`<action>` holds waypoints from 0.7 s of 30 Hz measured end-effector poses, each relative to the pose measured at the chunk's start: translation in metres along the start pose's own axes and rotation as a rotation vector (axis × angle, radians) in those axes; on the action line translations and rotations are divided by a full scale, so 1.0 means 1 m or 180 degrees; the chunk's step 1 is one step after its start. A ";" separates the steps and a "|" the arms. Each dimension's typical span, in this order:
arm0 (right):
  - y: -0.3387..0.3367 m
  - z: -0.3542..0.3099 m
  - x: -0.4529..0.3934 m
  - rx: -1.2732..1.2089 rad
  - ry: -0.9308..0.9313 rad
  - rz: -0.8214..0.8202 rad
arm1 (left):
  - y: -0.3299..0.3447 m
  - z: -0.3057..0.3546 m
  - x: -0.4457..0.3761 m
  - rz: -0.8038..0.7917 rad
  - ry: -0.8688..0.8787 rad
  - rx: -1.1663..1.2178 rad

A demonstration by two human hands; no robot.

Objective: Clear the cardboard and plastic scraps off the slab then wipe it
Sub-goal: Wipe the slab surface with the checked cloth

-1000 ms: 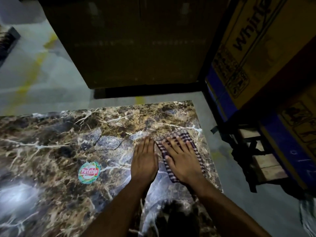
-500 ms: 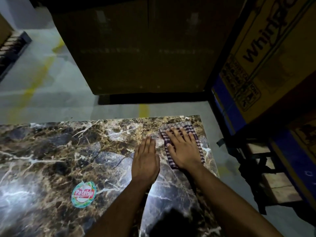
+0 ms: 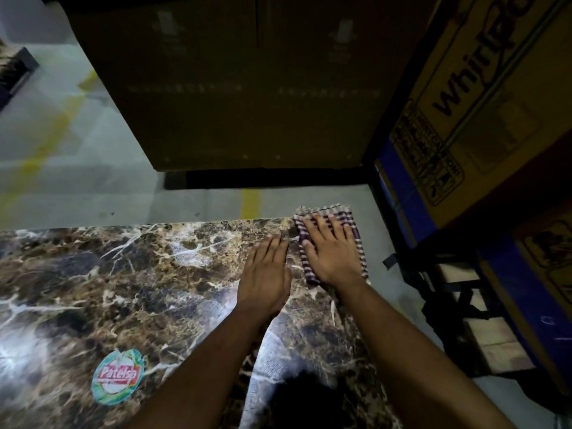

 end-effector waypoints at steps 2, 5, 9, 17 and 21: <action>0.002 -0.019 0.001 0.0021 -0.0122 0.0015 | 0.001 0.003 -0.005 0.0026 -0.0065 -0.0047; 0.007 -0.014 0.038 0.0089 -0.0344 -0.0029 | 0.003 0.006 -0.003 0.0043 -0.0112 -0.0046; -0.001 0.024 0.039 0.0068 -0.0153 -0.0050 | 0.007 0.018 0.011 0.0014 0.0067 -0.0009; 0.009 -0.022 0.087 0.0116 -0.0508 -0.0092 | 0.022 0.014 0.062 -0.0034 -0.0018 0.0048; 0.008 0.022 0.124 0.0161 -0.0153 -0.0166 | 0.024 0.018 0.092 -0.0109 0.0075 0.0077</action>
Point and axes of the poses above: each hand's wrist, its own x-axis away from the middle knuckle, its own y-axis out of the palm, z = x × y, the point moved 9 cm from there along -x, towards the middle knuckle, and after that the axes turned 2 degrees about x, right-handed, at the moved point
